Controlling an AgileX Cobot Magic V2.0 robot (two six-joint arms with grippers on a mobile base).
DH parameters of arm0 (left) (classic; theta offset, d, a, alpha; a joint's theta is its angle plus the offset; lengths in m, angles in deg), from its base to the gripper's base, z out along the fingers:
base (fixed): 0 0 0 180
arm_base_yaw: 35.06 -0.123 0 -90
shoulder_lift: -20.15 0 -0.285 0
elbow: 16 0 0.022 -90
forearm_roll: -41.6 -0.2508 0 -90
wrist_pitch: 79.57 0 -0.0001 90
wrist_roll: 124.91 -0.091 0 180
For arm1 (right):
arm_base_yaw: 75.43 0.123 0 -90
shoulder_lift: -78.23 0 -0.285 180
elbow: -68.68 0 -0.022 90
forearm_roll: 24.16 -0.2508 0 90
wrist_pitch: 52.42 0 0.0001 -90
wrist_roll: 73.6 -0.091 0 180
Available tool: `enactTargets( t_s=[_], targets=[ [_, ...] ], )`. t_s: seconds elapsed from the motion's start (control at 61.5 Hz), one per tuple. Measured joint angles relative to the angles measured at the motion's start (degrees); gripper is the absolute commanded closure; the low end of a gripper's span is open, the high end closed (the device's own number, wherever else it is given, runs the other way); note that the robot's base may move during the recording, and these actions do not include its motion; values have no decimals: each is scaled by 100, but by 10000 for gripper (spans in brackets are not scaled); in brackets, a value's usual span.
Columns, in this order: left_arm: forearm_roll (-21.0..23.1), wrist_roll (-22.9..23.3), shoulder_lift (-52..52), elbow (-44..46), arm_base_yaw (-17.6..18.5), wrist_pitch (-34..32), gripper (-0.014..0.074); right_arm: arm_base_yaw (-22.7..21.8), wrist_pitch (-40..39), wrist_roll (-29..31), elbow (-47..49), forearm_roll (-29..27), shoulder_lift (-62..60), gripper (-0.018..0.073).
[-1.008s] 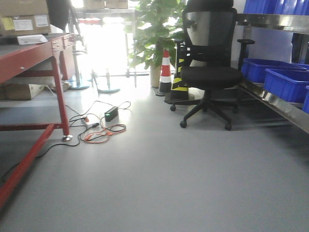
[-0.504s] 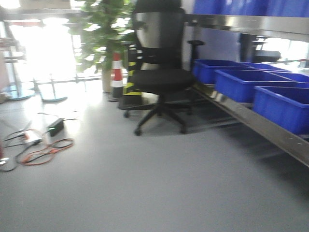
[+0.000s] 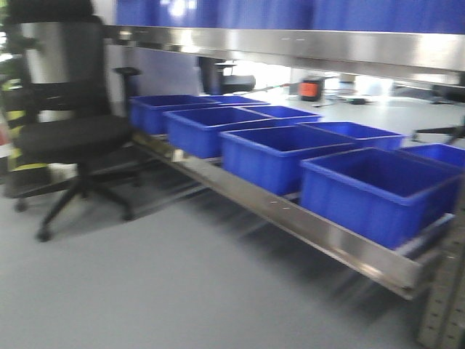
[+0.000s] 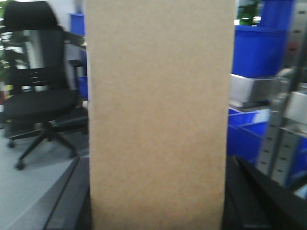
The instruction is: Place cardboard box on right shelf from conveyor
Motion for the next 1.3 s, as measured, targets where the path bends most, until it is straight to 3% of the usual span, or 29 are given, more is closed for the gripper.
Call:
enactTargets(
  t_s=[1.3],
  targets=[
    [0, 0, 0, 0, 0, 0, 713, 0, 25, 0, 0, 0, 0, 501]
  ],
)
